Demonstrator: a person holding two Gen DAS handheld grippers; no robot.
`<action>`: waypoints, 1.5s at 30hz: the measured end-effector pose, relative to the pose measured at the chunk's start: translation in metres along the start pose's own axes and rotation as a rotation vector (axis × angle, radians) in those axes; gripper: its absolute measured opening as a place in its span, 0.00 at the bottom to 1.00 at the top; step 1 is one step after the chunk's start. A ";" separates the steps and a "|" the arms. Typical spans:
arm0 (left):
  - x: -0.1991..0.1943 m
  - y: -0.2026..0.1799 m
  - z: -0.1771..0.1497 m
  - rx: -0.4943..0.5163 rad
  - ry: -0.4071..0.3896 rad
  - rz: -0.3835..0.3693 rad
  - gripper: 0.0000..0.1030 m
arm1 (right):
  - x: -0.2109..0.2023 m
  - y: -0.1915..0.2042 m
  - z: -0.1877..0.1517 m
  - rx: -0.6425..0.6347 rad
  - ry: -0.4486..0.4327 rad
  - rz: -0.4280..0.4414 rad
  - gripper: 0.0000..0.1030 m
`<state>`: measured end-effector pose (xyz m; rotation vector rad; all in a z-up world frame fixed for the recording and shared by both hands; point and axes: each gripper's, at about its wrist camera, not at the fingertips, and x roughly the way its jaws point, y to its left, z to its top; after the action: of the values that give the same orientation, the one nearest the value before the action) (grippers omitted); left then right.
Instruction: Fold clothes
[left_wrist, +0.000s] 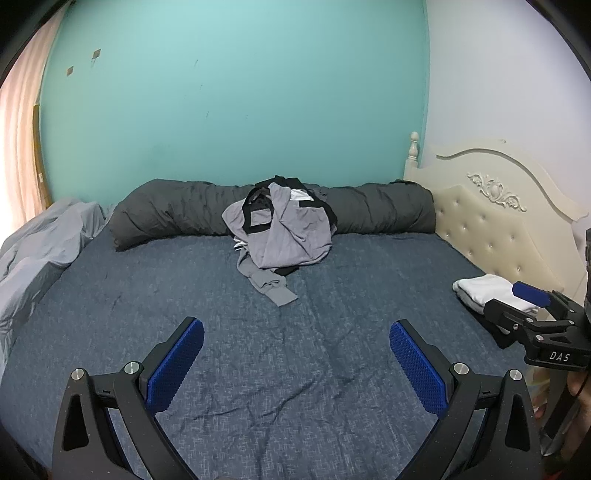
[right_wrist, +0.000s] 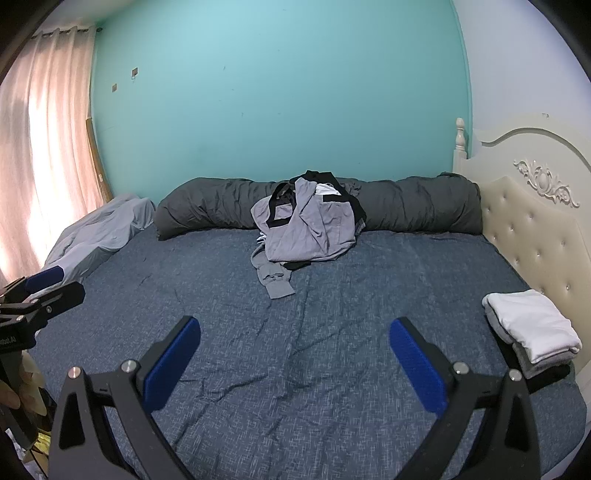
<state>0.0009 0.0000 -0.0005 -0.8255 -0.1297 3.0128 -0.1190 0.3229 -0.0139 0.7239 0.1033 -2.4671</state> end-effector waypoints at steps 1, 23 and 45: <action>0.000 0.000 -0.001 0.000 -0.002 -0.001 1.00 | 0.000 0.000 0.000 0.003 -0.007 0.003 1.00; 0.000 -0.002 -0.012 0.000 -0.005 -0.019 1.00 | -0.004 0.001 0.004 -0.008 0.001 0.003 1.00; -0.002 -0.003 -0.005 0.006 0.002 -0.024 1.00 | -0.004 0.000 0.008 -0.011 -0.008 -0.005 1.00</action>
<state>0.0053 0.0036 -0.0037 -0.8204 -0.1291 2.9882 -0.1202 0.3234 -0.0045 0.7101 0.1164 -2.4723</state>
